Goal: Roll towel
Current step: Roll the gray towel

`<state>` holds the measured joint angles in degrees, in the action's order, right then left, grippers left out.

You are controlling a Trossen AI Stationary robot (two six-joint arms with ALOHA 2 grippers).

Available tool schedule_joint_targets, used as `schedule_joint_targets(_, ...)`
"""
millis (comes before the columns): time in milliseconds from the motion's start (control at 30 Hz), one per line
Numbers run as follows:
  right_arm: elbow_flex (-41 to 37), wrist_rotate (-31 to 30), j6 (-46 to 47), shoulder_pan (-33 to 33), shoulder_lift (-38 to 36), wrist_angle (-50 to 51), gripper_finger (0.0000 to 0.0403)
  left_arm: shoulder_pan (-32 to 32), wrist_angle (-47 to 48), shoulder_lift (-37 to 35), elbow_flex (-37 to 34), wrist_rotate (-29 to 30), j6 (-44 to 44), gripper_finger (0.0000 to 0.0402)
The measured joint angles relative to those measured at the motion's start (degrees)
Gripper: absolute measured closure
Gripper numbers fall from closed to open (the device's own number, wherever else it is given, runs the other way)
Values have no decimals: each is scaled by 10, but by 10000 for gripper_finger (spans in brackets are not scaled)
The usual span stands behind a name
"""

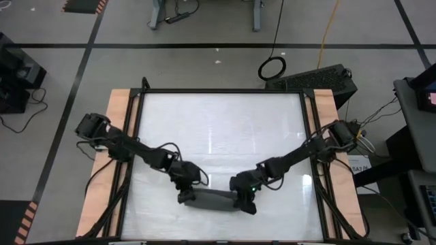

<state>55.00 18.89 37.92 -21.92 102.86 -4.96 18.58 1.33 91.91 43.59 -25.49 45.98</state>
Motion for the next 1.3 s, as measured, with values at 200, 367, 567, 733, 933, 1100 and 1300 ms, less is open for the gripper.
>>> schedule_joint_targets(200, 0, 60, -27, 32, 1, 17, 385, -38, -23, 42, 0, -64, -13, 365)
schedule_joint_targets(367, 0, 109, -26, 44, 1, 24, 385, -78, -57, 50, 0, -126, 2, 370)
schedule_joint_targets(567, -2, 143, -22, 53, 2, 29, 385, -114, -66, 51, 0, -183, 17, 371)
schedule_joint_targets(733, -3, 168, 3, 62, 1, 30, 375, -130, -69, 51, 0, -190, 17, 371)
schedule_joint_targets(933, -3, 176, 6, 69, 1, 33, 313, -137, -68, 71, 0, -190, 18, 372)
schedule_joint_targets(1100, -4, 178, 4, 69, 1, 33, 260, -137, -71, 104, 0, -194, 23, 372)
schedule_joint_targets(1300, -4, 189, 5, 70, -19, 70, 220, -139, -102, 118, 1, -203, 50, 372)
